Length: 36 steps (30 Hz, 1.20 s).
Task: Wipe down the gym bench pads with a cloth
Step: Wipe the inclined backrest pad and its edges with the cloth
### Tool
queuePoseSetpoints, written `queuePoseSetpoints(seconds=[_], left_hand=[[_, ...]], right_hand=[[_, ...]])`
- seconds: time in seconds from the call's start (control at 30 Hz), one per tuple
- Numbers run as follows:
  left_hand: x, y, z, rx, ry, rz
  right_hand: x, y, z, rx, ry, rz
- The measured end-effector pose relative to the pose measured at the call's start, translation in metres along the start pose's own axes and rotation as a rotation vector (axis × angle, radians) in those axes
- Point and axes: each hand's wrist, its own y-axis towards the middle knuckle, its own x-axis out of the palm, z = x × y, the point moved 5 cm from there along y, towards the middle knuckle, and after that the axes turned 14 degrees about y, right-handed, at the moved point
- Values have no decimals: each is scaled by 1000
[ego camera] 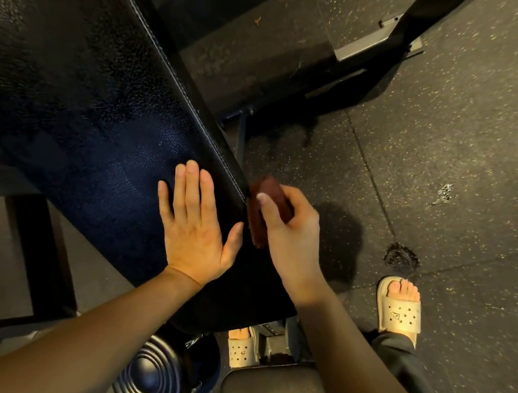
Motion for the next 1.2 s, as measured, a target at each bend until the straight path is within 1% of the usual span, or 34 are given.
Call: queuePoseSetpoints(seconds=[0.03, 0.13, 0.17, 0.23, 0.27, 0.3, 0.33, 0.37, 0.43, 0.47, 0.5, 0.57, 0.63, 0.7, 0.73, 0.77, 0.87, 0.9, 0.93, 1.0, 1.1, 1.17, 1.2], left_hand=[[0, 0, 0, -1, -6, -1], [0, -2, -1, -17, -15, -2], [1, -3, -1, -15, -16, -1], [2, -1, -2, -5, -13, -5], [2, -1, -2, -1, -12, -11], [2, -2, -2, 5, -12, -10], [1, -2, -2, 11, -13, -7], [1, -3, -1, 14, -14, -3], [1, -3, -1, 16, -9, 8], [1, -3, -1, 16, -3, 9], [2, -3, -1, 18, 5, 10], [2, -2, 0, 14, 17, 1], [2, -2, 0, 8, 12, -2], [2, -1, 0, 9, 11, 2], [1, 0, 0, 8, 8, -2], [1, 0, -1, 7, 2, -1], [2, -2, -1, 9, 4, 1], [2, -2, -1, 13, 6, 3], [2, -1, -1, 13, 7, 7], [1, -1, -1, 3, 13, -1], [0, -2, -1, -3, 18, -3], [0, -2, -1, 6, 20, 4], [0, -3, -1, 12, 19, 10]], right_hand=[[-8, -4, 10, 34, -50, 20], [-38, -20, 50, 311, -209, 161], [-34, -16, 48, 297, -188, 159], [-9, -3, 18, 111, -96, 80], [3, 1, 2, 46, -57, 32], [9, 4, -5, -2, -40, -7], [8, 3, 0, -10, -52, -28], [-1, 0, 12, 25, -76, -10], [-25, -13, 39, 207, -167, 95], [-28, -17, 42, 275, -176, 129], [-22, -14, 37, 286, -153, 126], [11, 9, -2, 134, -75, 69], [53, 29, -62, -87, -18, -51], [75, 38, -93, -275, -4, -162], [73, 39, -89, -304, -38, -172], [62, 35, -76, -279, -75, -163], [15, 3, -22, -82, -129, -91], [9, -5, -18, -73, -132, -70], [14, -4, -24, -114, -126, -62], [47, 12, -65, -284, -112, -78], [108, 36, -128, -478, -92, -167], [110, 39, -131, -524, -111, -208], [97, 35, -118, -504, -156, -213]])
